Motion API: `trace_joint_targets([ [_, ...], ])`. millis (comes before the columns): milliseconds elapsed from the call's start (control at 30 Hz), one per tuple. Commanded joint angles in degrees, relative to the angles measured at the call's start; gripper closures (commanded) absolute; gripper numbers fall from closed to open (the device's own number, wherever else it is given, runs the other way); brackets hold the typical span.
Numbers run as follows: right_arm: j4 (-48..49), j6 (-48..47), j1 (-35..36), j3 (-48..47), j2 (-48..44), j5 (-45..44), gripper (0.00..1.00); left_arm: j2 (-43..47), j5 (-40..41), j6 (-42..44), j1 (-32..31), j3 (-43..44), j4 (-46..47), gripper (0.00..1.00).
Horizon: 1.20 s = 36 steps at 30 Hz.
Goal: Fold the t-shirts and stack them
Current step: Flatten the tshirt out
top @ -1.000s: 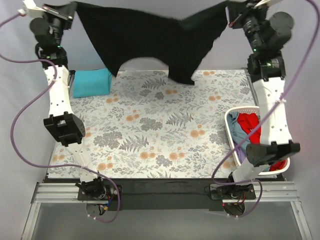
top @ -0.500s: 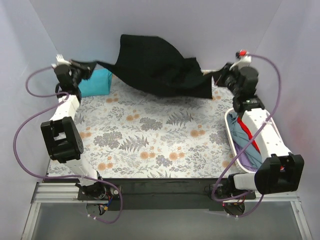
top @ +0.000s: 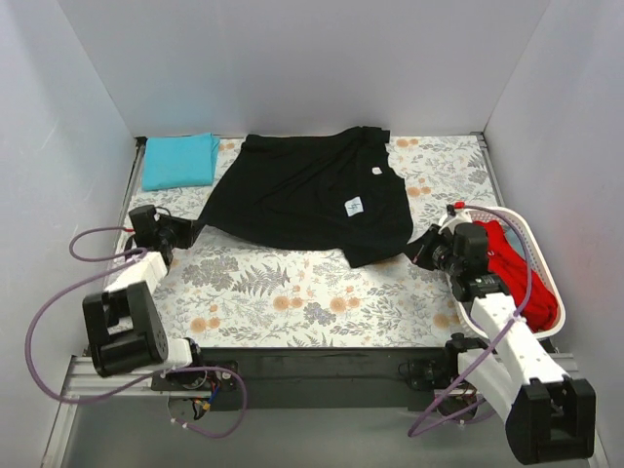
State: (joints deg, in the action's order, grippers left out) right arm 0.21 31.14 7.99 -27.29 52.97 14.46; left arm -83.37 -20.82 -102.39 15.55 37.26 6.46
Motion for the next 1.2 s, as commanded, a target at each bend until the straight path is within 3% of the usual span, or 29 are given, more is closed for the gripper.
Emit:
trace_joint_targets([
  [0,-7.11,1.30,-0.08,-0.22,-7.87,-1.18,0.99,12.05,5.17,3.86,0.18,-1.74,-8.19,1.00],
  [133,-16.54,0.51,-0.08,-9.43,-15.77,-3.03,0.99,21.65,7.10,8.34,0.36,3.50,-17.33,1.00],
  [333,-27.79,-3.53,-0.17,-38.32,-16.33,-7.42,0.99,31.15,8.51,13.79,0.53,19.49,-29.30,1.00],
  [633,-31.14,-6.79,0.01,-70.66,-9.22,-9.54,0.99,30.29,8.87,12.92,0.53,45.43,-37.75,1.00],
  [800,-30.01,-8.46,-0.17,-78.00,-3.15,-10.24,0.99,25.11,6.76,11.69,0.53,50.99,-34.08,1.00],
  [1000,-20.52,-9.60,-0.17,-74.58,6.08,-9.89,0.99,17.12,3.95,9.23,0.53,50.90,-24.58,1.00],
  [1167,-12.78,-10.13,-0.08,-77.64,19.78,-7.96,0.99,5.43,0.87,6.60,0.53,52.30,-14.40,1.00],
])
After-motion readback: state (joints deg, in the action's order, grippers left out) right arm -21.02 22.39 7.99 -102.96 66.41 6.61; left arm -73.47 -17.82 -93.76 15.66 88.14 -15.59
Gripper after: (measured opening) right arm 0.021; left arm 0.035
